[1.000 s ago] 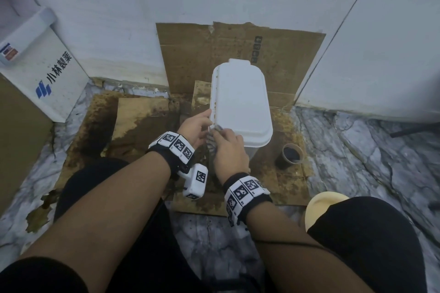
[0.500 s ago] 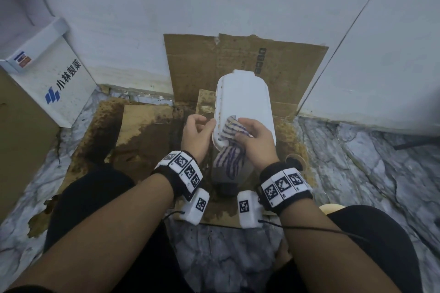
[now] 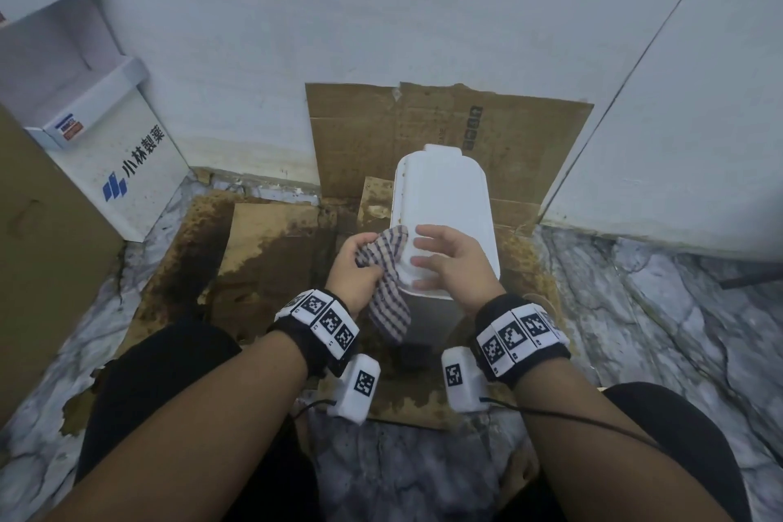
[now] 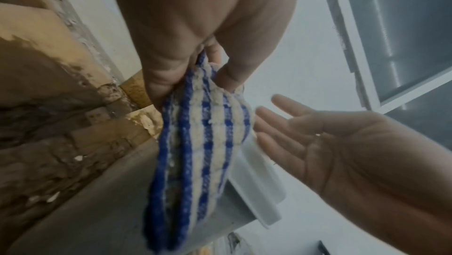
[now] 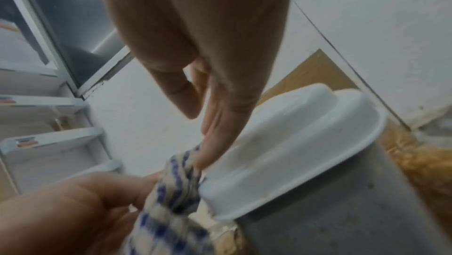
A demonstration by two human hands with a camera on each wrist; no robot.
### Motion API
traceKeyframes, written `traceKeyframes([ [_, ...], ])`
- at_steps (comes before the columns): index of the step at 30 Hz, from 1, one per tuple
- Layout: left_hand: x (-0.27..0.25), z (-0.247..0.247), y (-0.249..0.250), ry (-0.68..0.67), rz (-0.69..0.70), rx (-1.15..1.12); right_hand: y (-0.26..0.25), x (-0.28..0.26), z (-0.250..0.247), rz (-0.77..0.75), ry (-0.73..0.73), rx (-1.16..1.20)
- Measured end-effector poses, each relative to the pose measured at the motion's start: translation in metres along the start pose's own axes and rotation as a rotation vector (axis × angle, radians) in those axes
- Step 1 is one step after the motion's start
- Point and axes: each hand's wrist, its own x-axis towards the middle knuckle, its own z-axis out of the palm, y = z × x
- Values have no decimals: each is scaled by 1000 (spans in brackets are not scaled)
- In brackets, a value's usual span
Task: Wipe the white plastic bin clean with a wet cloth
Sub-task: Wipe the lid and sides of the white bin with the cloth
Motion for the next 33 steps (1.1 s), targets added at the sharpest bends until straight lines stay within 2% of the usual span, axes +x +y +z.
traceKeyframes([
  [4,8,4,-5,60,-35,-11,12,12,-24,-146,279,-404],
  [6,11,6,-7,90,-21,5,21,19,-35,-160,344,-601],
  [9,15,9,-10,106,-38,-38,33,29,-46,-70,357,-775],
  [12,17,10,-12,105,-88,-136,43,32,-51,-52,337,-752],
  [15,14,9,-10,75,-58,-135,49,33,-56,-71,332,-680],
  [20,11,15,-11,-8,93,154,54,31,-66,-74,323,-578],
  [25,17,31,-12,-80,101,326,56,25,-83,-64,335,-534],
  [27,18,40,-8,-132,132,311,54,23,-91,-54,330,-546],
  [30,19,53,-2,-188,107,243,52,22,-99,-33,327,-540],
  [33,25,67,2,-212,105,204,48,24,-104,10,328,-649],
])
